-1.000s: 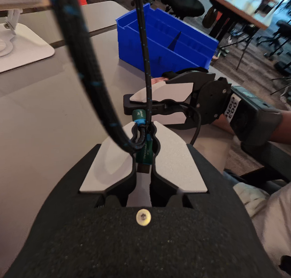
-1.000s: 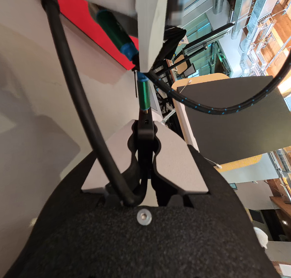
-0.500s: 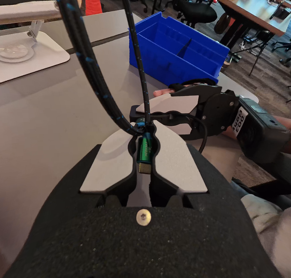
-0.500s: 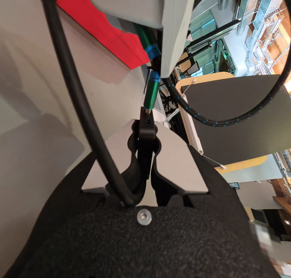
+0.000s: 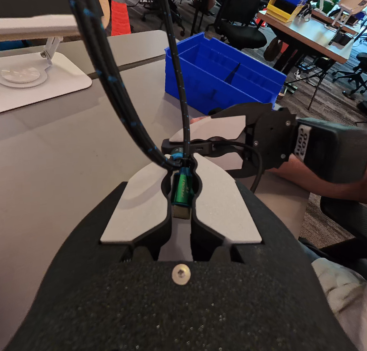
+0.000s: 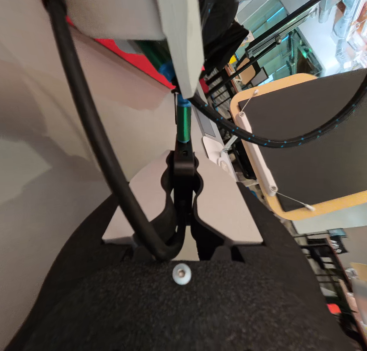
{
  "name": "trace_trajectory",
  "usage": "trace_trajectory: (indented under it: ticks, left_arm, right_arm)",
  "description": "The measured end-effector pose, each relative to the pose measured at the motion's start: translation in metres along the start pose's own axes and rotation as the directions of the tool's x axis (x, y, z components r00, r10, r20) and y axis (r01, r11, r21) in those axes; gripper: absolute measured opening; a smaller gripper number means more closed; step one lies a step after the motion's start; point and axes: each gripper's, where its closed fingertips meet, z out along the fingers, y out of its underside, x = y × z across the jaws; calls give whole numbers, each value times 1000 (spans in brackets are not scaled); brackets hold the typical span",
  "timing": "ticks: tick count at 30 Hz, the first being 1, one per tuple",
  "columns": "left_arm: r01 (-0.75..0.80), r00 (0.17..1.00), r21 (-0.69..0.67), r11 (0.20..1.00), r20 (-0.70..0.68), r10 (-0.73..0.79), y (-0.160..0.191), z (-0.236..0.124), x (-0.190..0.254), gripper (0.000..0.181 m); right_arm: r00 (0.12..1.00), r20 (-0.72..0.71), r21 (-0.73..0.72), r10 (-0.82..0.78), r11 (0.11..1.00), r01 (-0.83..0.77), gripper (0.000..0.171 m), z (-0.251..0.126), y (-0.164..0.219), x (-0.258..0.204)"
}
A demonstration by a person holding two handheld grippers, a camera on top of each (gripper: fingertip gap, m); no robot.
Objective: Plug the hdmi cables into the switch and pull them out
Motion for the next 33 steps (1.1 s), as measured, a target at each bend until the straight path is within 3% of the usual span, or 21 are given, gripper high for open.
trace_trajectory:
  ticks: [1, 4, 6, 11, 15, 18, 21, 24, 27, 29, 33]
  left_arm:
    - [-3, 1000, 12, 1000, -3, 4, -3, -4, 2, 17]
    - [-38, 999, 68, 997, 22, 37, -11, -27, 6, 47]
    - [-56, 997, 117, 992, 53, 50, -9, -48, 4, 57]
    - [-60, 984, 244, 968, 179, 16, 27, -91, -18, 53]
    - [-187, 937, 182, 965, 328, 120, 77, -96, -35, 42]
    - [-262, 918, 95, 960, 332, 217, 87, -85, -30, 35]
    - [-279, 928, 83, 957, 279, 246, 89, -75, -17, 36]
    - [-258, 946, 92, 962, 226, 232, 91, -70, -6, 39]
    - [-242, 956, 118, 963, 197, 216, 86, -70, 1, 39]
    - [-241, 957, 131, 962, 195, 213, 83, -72, 4, 39]
    - [-243, 957, 132, 961, 194, 215, 82, -74, 6, 39]
  right_arm:
    - [1000, 6, 20, 17, 1000, -18, 15, 0, -2, 0]
    - [1000, -1, -7, 10, 1000, -10, 15, -1, 6, 3]
    - [1000, -5, -15, 21, 1000, -21, 15, -3, 10, 5]
    - [1000, 16, -54, 22, 998, -21, 15, -3, 9, 4]
    - [998, 68, -165, 10, 986, 1, 15, -12, 10, 13]
    - [998, 36, -280, 42, 960, -30, 15, -43, 19, 65]
    - [980, -60, -325, 191, 924, -200, 14, -88, 46, 141]
    - [942, -157, -564, 296, 756, -332, 15, -123, 142, 192]
    - [841, -149, -691, 521, 553, -465, 15, -130, 227, 182]
    - [758, -106, -742, 643, 456, -491, 15, -129, 255, 164]
    - [629, 8, -785, 777, 394, -478, 16, -120, 272, 140]
